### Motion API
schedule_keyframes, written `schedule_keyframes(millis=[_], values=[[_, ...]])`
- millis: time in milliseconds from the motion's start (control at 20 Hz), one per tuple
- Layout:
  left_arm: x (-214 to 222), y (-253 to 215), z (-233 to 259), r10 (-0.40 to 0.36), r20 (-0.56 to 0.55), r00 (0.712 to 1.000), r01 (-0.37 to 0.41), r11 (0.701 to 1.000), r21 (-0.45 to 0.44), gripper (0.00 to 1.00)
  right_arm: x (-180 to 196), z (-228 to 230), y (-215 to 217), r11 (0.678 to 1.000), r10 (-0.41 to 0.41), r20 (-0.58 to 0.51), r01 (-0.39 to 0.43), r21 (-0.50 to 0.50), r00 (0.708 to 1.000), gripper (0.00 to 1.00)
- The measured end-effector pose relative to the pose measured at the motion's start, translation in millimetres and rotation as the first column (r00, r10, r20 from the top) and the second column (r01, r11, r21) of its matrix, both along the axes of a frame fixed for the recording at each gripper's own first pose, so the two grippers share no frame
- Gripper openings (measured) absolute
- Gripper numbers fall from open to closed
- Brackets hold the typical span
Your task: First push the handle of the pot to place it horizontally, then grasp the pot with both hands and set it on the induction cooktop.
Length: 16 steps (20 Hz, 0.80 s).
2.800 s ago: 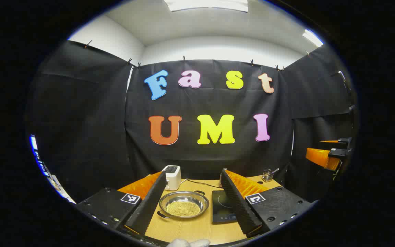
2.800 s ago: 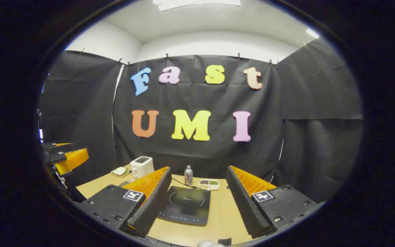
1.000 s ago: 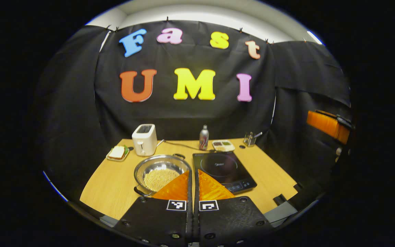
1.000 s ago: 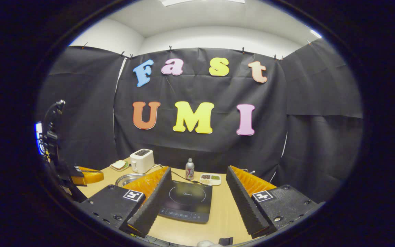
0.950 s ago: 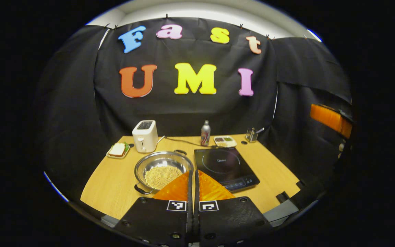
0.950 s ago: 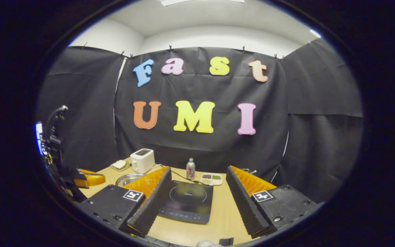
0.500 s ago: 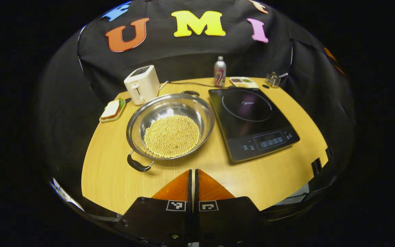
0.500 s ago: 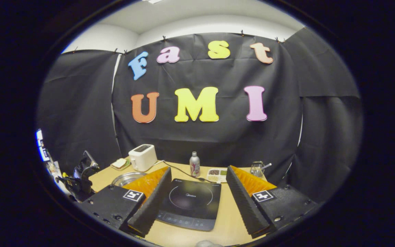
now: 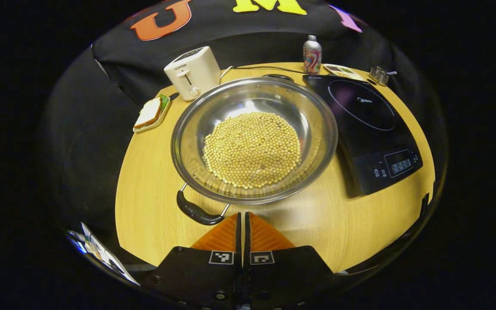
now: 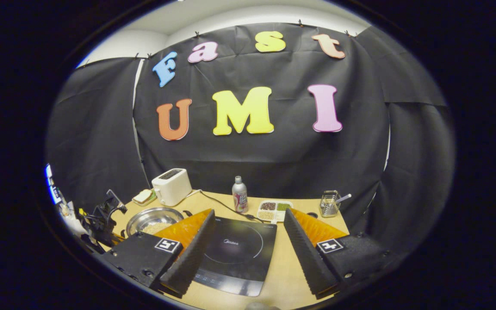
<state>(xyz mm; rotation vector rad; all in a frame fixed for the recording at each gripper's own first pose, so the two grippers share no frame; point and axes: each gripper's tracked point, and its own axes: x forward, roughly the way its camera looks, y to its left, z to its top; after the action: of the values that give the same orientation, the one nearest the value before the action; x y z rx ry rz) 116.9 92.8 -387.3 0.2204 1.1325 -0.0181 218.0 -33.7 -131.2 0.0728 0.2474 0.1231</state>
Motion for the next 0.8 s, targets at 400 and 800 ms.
schedule_keyframes(millis=[400,800], values=[[4.0,18.9,0.1,0.068,-0.020,0.998,-0.067,0.998,0.018,0.05,19.6,-10.7,-2.2,1.000,0.009,-0.020,-0.009,-0.006,1.000,1.00],[27.3,58.1,-6.0,0.137,-0.007,0.991,-0.136,0.990,0.023,0.00,18.2,-15.6,-7.3,1.000,0.003,-0.034,-0.004,-0.024,0.999,1.00]])
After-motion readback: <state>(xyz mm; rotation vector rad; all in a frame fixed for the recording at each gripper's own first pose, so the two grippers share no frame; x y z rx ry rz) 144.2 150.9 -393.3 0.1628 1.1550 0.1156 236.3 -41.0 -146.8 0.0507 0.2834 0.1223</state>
